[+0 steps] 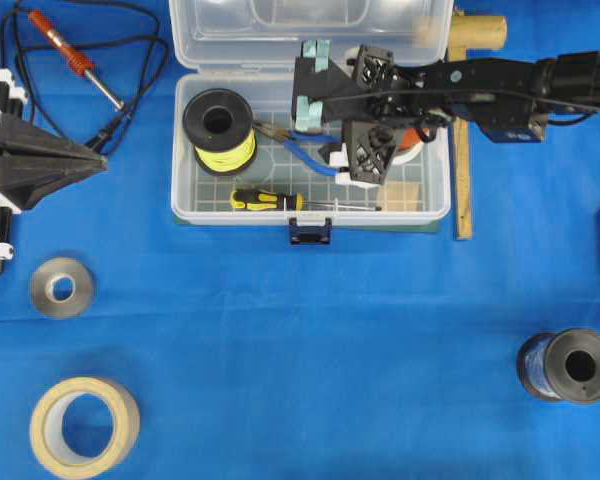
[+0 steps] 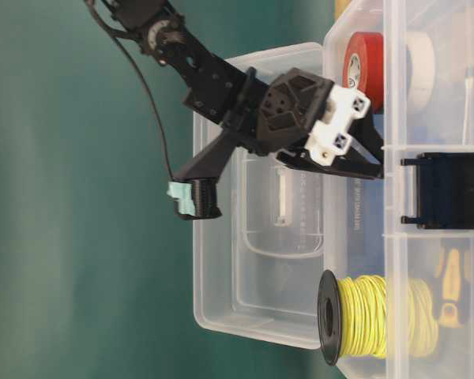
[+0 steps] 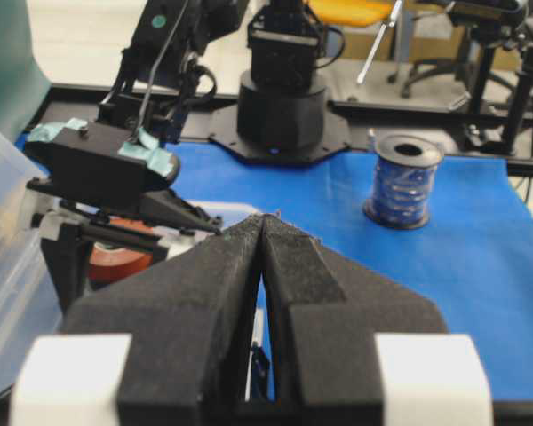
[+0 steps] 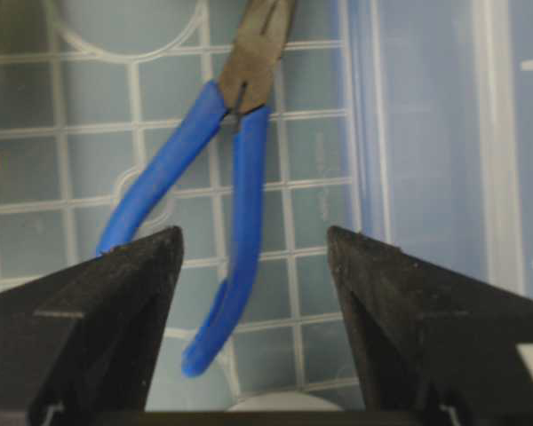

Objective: Pick the nipper from the toolbox among several items.
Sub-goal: 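Lower the right gripper and close it on the pliers' blue handle, then lift the pliers out of the toolbox and carry them toward the front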

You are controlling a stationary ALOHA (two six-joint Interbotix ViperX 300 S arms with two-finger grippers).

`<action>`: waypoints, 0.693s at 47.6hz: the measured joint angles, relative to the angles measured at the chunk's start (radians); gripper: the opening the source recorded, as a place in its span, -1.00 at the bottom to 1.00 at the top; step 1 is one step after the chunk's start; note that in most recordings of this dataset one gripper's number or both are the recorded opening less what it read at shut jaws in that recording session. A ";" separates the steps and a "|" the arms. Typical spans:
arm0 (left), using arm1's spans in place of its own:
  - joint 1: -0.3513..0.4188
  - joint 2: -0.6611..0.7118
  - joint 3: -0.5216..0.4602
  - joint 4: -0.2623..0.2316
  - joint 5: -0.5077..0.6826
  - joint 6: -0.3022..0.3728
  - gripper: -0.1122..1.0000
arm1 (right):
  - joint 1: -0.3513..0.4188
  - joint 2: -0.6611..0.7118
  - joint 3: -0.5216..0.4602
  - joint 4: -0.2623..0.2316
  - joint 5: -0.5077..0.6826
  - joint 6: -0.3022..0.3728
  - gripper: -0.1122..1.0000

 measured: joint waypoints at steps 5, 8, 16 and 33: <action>0.000 0.000 0.003 0.000 0.000 0.000 -0.80 | -0.011 0.017 0.000 0.000 -0.008 0.002 0.38; 0.000 -0.002 0.003 0.000 0.000 0.000 -0.80 | -0.017 0.029 0.000 0.002 -0.008 0.002 0.37; 0.000 0.000 0.005 0.000 0.000 0.000 -0.80 | -0.017 0.058 -0.011 0.000 -0.011 0.003 0.31; 0.000 0.000 0.005 0.002 0.000 0.000 -0.80 | -0.012 0.067 -0.020 -0.003 -0.006 -0.003 -0.57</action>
